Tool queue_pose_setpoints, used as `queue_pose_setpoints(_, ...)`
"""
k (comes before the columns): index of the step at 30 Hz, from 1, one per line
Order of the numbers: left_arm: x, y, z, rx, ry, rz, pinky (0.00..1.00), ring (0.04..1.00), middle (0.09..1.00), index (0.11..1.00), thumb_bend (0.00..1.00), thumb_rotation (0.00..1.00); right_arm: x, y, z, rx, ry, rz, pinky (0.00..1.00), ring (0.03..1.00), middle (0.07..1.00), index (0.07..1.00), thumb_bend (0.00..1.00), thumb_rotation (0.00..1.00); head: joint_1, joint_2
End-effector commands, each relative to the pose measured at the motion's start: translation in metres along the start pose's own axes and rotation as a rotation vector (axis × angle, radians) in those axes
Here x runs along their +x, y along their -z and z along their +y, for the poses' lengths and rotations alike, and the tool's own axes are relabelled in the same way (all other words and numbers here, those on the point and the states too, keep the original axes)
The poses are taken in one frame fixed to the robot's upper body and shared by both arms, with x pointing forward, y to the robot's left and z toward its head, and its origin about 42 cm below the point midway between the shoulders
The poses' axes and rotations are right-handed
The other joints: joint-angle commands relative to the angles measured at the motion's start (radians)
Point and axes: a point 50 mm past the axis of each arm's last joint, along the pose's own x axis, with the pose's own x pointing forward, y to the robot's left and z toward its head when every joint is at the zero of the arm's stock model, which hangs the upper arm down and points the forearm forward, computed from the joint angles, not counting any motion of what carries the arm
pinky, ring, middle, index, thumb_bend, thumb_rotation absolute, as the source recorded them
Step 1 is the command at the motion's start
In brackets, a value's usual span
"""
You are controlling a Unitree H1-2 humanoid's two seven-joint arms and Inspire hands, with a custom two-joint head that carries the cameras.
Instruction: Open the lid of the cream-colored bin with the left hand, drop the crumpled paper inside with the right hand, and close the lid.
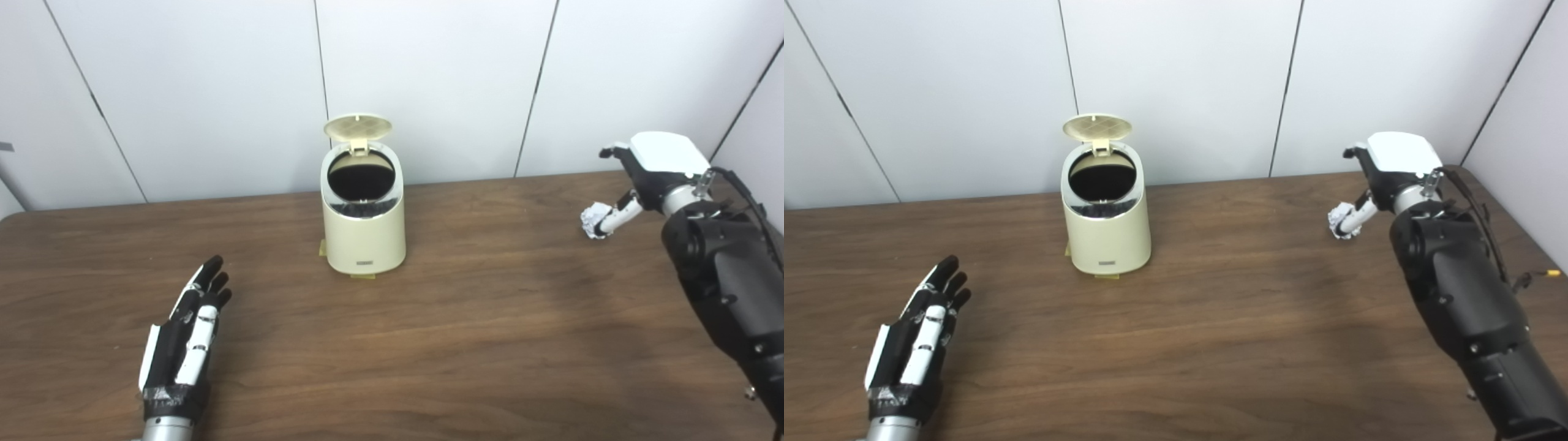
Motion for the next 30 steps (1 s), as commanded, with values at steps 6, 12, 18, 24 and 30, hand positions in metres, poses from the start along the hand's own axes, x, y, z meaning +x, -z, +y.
queue_pose_setpoints(6, 0.004, -0.011, 0.000, 0.002, -0.002, -0.040, 0.95, 0.961, 0.971, 0.934, 0.18, 0.63, 0.018, 0.024, -0.024, 0.012, 0.053, 0.034, 0.49, 0.724, 0.828, 0.819, 0.98, 0.23, 0.000, 0.002)
queue_pose_setpoints(12, 0.003, -0.013, 0.004, 0.000, -0.020, -0.050, 0.97, 0.964, 0.970, 0.932, 0.18, 0.65, 0.035, 0.032, -0.006, 0.065, 0.033, -0.006, 0.45, 0.640, 0.787, 0.787, 1.00, 0.25, -0.025, 0.010)
queue_pose_setpoints(18, 0.003, -0.011, 0.008, -0.023, -0.047, -0.056, 0.97, 0.961, 0.967, 0.929, 0.17, 0.62, 0.036, 0.021, -0.002, 0.106, 0.027, -0.047, 0.51, 0.690, 0.799, 0.797, 0.98, 0.23, -0.019, 0.012)
queue_pose_setpoints(24, 0.001, -0.011, 0.006, -0.006, -0.055, -0.051, 0.95, 0.956, 0.956, 0.922, 0.17, 0.64, 0.038, 0.003, -0.001, 0.127, 0.004, -0.061, 0.56, 0.749, 0.834, 0.804, 0.97, 0.21, -0.013, 0.011)
queue_pose_setpoints(30, 0.000, -0.011, 0.006, 0.000, -0.048, -0.050, 0.92, 0.954, 0.959, 0.927, 0.17, 0.64, 0.046, -0.013, 0.001, 0.087, -0.001, -0.072, 0.53, 0.696, 0.802, 0.823, 0.96, 0.21, -0.009, 0.010)
